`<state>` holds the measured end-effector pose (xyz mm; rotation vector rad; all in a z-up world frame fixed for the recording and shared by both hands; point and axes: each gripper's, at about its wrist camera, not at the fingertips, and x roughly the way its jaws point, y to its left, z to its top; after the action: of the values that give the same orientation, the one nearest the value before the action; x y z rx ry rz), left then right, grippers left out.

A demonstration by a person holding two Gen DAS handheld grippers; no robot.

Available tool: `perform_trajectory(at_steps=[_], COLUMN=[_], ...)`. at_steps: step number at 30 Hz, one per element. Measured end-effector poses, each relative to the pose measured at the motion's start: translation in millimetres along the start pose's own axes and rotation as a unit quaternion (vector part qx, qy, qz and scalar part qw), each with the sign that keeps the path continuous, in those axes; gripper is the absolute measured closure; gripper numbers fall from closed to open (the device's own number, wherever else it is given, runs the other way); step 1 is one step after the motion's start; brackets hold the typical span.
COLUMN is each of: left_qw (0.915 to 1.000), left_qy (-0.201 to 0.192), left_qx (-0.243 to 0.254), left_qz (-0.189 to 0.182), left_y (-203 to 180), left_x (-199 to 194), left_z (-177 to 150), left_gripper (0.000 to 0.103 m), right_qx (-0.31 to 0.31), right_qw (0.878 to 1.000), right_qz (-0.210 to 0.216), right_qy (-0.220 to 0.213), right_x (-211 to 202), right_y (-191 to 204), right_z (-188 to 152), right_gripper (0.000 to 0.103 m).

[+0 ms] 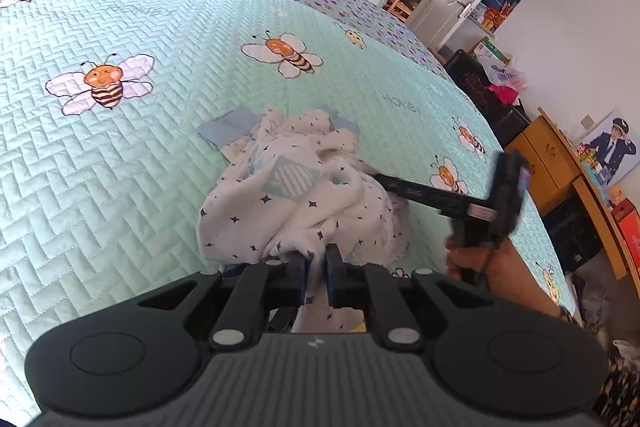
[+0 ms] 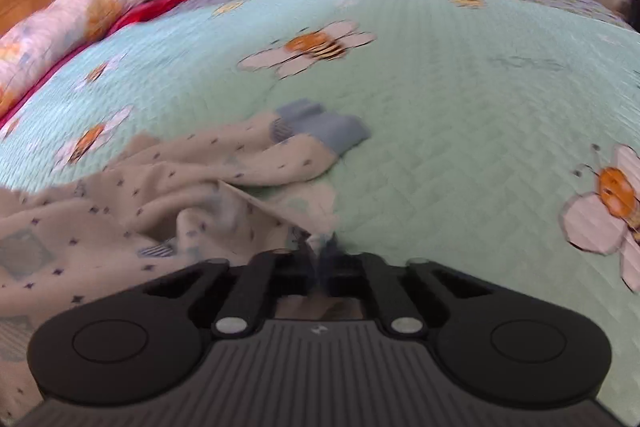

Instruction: Fold clothes

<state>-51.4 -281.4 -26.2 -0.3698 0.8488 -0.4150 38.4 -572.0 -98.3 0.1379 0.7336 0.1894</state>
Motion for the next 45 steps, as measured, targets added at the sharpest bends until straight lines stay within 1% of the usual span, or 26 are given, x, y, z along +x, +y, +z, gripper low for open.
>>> perform_trajectory(at_steps=[2,4,6,7,9,11,12,13,14,16,17,18,20,22,23,24,28,31,32,34,35,37,39,40,43,45], left_qw=[0.9999,0.9999,0.9999,0.9998,0.9994,0.9983,0.9976,0.9967,0.9963,0.9957,0.9955,0.9952,0.9945,0.9942,0.9943,0.9943,0.9944,0.9941,0.9941,0.9942,0.9942,0.9946,0.9949,0.9950,0.9944,0.9933], left_qy=[-0.008,-0.007,0.001,0.006,0.027,0.046,0.053,0.059,0.062,0.070,0.071,0.074,0.079,0.081,0.080,0.080,0.079,0.081,0.082,0.081,0.081,0.076,0.072,0.071,0.067,0.065], left_qx=[-0.007,-0.012,-0.015,-0.016,-0.002,0.014,0.024,0.034,0.037,0.036,0.036,0.037,0.040,0.044,0.043,0.041,0.036,0.036,0.036,0.035,0.034,0.032,0.029,0.031,0.045,0.052], left_qz=[0.006,0.004,-0.005,-0.010,-0.021,-0.033,-0.039,-0.044,-0.047,-0.049,-0.050,-0.052,-0.056,-0.056,-0.056,-0.057,-0.061,-0.062,-0.062,-0.062,-0.062,-0.062,-0.063,-0.064,-0.068,-0.079], left_y=[5.5,9.9,12.8,13.7,5.8,-1.6,-4.8,-7.9,-9.2,-7.3,-5.0,-4.1,-3.3,-4.3,-3.7,-3.0,-1.0,-0.9,-0.9,-0.4,-0.2,0.0,-0.7,-2.7,-12.7,-19.9], left_x=[-3.7,-2.8,1.2,3.5,15.0,23.8,25.5,27.1,26.8,26.6,27.2,27.5,28.6,29.5,29.1,28.8,27.4,29.2,29.6,28.9,28.5,27.2,27.5,28.0,30.6,32.1], left_z=[2.3,2.2,0.5,-0.6,-7.0,-13.3,-16.8,-20.2,-22.6,-27.1,-28.6,-30.2,-33.0,-34.7,-34.4,-34.2,-33.4,-34.3,-34.6,-34.0,-33.7,-32.2,-29.9,-28.3,-23.2,-21.8], left_gripper=[0.094,0.094,0.094,0.094,0.094,0.094,0.094,0.094,0.094,0.094,0.094,0.094,0.094,0.093,0.093,0.093,0.093,0.093,0.093,0.093,0.093,0.093,0.093,0.093,0.093,0.093], right_qx=[0.040,0.096,0.149,0.174,0.213,0.232,0.237,0.236,0.236,0.239,0.237,0.225,0.198,0.152,0.134,0.119,0.086,0.073,0.069,0.063,0.060,0.055,0.049,0.050,0.061,0.067], right_qw=[0.998,0.993,0.985,0.981,0.975,0.970,0.969,0.969,0.969,0.963,0.961,0.963,0.970,0.986,0.990,0.992,0.995,0.993,0.993,0.996,0.997,0.998,0.996,0.992,0.971,0.953], right_qz=[-0.017,-0.034,-0.054,-0.062,-0.067,-0.063,-0.054,-0.053,-0.062,-0.119,-0.139,-0.138,-0.123,-0.039,-0.007,0.011,0.029,0.007,0.001,0.012,0.017,0.027,0.027,0.019,-0.030,-0.086], right_qy=[-0.035,-0.066,-0.065,-0.057,-0.009,0.039,0.042,0.038,0.029,-0.017,-0.037,-0.051,-0.073,-0.054,-0.044,-0.030,0.035,0.090,0.098,0.067,0.051,0.013,-0.070,-0.113,-0.229,-0.284], right_x=[-23.2,-68.8,-111.6,-129.6,-147.7,-154.6,-160.7,-167.5,-174.7,-190.2,-195.0,-192.5,-183.5,-149.6,-130.5,-110.6,-35.8,4.0,10.9,-1.0,-6.9,-22.4,-65.5,-90.7,-167.5,-210.9], right_y=[-14.2,-39.9,-68.8,-82.4,-103.7,-111.1,-110.7,-106.5,-102.8,-98.4,-95.6,-91.1,-80.3,-57.8,-45.5,-33.8,6.8,23.3,26.7,26.7,26.7,25.8,16.4,9.7,-17.9,-42.4], right_z=[-4.9,-16.2,-39.7,-52.8,-86.2,-116.2,-123.5,-124.4,-122.6,-105.9,-96.0,-82.4,-55.2,-29.1,-19.6,-11.6,9.2,12.9,13.5,14.3,14.8,17.2,32.5,42.4,66.4,73.3], right_gripper=[0.101,0.101,0.101,0.101,0.100,0.099,0.098,0.094,0.086,0.076,0.064,0.055,0.055,0.051,0.047,0.043,0.042,0.042,0.045,0.090,0.099,0.099,0.099,0.099,0.099,0.099])
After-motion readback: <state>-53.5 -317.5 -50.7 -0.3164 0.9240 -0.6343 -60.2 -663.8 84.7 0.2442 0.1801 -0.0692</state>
